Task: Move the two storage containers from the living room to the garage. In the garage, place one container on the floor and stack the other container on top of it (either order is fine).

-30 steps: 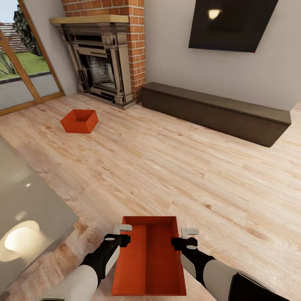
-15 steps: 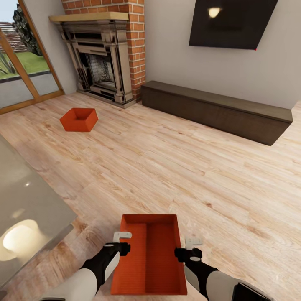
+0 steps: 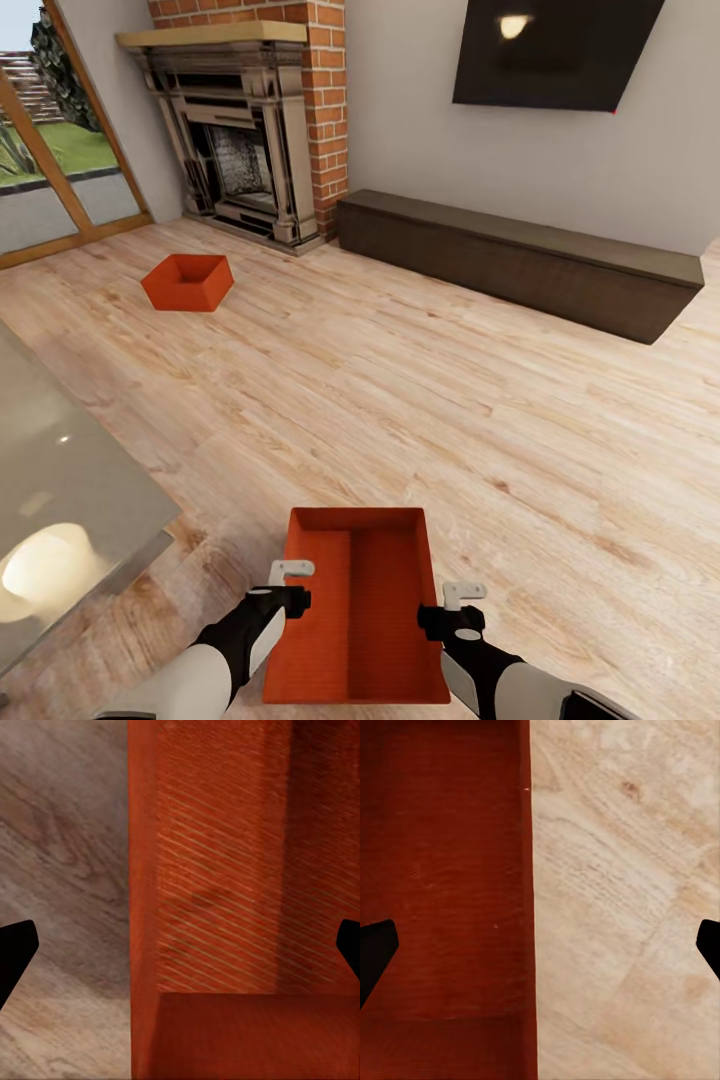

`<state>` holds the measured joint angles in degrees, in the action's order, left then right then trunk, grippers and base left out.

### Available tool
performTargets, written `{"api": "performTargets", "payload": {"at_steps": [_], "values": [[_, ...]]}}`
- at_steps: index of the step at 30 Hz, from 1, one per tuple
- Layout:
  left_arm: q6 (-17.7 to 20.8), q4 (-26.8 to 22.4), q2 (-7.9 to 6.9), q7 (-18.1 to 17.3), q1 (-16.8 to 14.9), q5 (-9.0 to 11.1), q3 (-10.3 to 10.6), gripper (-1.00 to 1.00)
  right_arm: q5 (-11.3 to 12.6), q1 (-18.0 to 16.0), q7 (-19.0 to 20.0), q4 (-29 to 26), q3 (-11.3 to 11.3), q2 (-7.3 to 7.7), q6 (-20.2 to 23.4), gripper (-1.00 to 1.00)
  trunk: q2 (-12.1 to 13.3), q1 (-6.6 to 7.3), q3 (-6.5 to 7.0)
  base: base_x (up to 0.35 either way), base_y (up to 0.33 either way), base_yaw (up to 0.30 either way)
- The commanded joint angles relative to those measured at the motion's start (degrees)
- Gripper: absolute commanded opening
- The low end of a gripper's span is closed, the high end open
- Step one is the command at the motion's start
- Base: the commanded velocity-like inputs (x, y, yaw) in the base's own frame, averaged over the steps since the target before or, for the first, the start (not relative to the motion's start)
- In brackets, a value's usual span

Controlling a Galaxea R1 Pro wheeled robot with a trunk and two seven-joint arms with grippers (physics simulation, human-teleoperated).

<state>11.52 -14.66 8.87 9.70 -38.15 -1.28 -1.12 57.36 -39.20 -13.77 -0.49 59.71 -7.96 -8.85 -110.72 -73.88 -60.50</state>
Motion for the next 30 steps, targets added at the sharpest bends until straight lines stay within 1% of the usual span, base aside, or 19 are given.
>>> {"api": "performTargets", "payload": {"at_steps": [1, 23, 30], "values": [[0.34, -0.05, 0.02, 0.14, 0.00, -0.13, -0.11, 1.00, 0.54, -0.01, -0.20, -0.03, 0.48, 0.01, -0.11, 1.00, -0.43, -0.22, -0.22, 0.000, 0.000, 0.000], [0.26, 1.14, -0.14, 0.14, 0.00, -0.28, -0.15, 1.00, 0.47, 0.00, -0.18, -0.03, 0.67, 0.22, -0.11, 1.00, -9.25, -5.05, -4.17, 0.000, 0.000, 0.000], [0.25, 0.91, -0.17, 0.14, 0.00, -0.30, -0.18, 1.00, 0.47, 0.00, -0.14, -0.03, 0.67, 0.22, -0.09, 1.00, -9.25, -5.05, -4.17, 0.000, 0.000, 0.000]]}}
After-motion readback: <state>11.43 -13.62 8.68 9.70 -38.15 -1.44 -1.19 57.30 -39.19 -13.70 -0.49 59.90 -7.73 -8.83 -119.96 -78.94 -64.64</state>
